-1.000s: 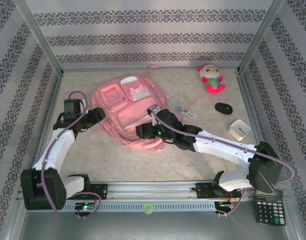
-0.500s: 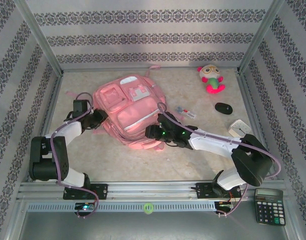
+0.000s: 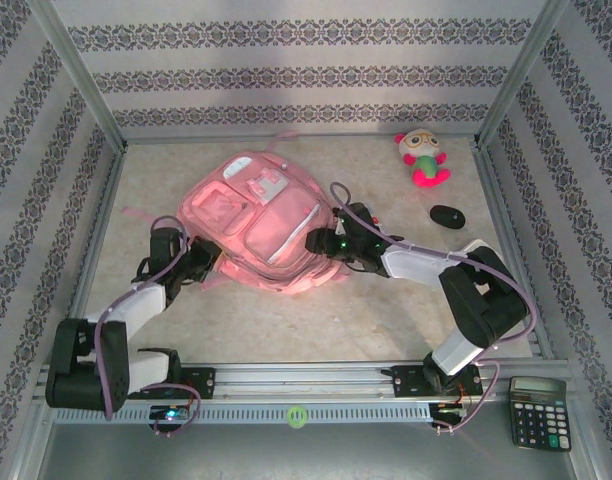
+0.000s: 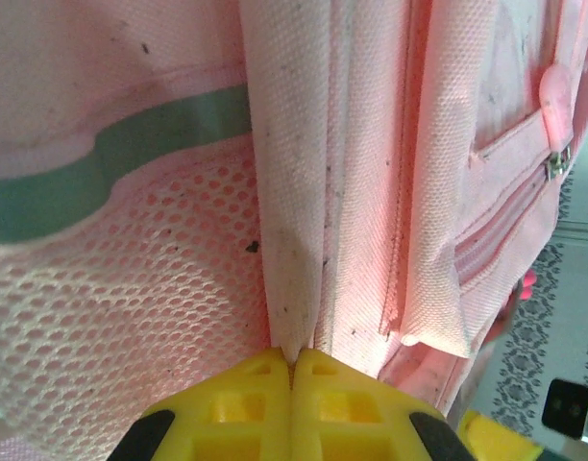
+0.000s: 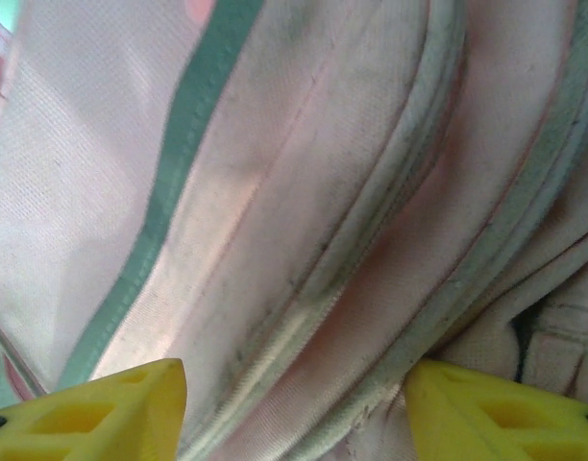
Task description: Pack the student bag
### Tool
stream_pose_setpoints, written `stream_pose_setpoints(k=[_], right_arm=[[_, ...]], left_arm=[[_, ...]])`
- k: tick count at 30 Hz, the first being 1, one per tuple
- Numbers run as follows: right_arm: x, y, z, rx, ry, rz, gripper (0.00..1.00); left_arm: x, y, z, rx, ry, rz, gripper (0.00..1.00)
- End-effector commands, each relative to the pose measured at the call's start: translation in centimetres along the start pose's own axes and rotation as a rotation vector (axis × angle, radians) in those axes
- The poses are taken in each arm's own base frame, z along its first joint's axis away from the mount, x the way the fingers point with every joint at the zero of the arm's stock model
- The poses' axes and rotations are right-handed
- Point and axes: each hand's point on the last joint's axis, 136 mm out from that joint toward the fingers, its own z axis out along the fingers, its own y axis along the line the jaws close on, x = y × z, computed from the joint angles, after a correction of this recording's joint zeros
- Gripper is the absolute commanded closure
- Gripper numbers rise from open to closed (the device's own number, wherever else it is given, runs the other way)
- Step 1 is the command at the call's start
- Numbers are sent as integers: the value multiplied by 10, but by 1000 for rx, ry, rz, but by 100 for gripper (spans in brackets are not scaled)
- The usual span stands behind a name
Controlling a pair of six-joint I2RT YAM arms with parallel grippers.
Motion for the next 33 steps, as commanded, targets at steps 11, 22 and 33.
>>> stream_pose_setpoints(k=[11, 22, 33], right_arm=[[52, 139, -61, -226, -19, -120, 44], [77, 150, 35, -213, 30, 224, 44], [64, 137, 67, -213, 10, 205, 53]], left_arm=[[38, -24, -2, 224, 123, -120, 100], [48, -17, 3, 243, 171, -130, 100], [53, -12, 2, 224, 185, -102, 100]])
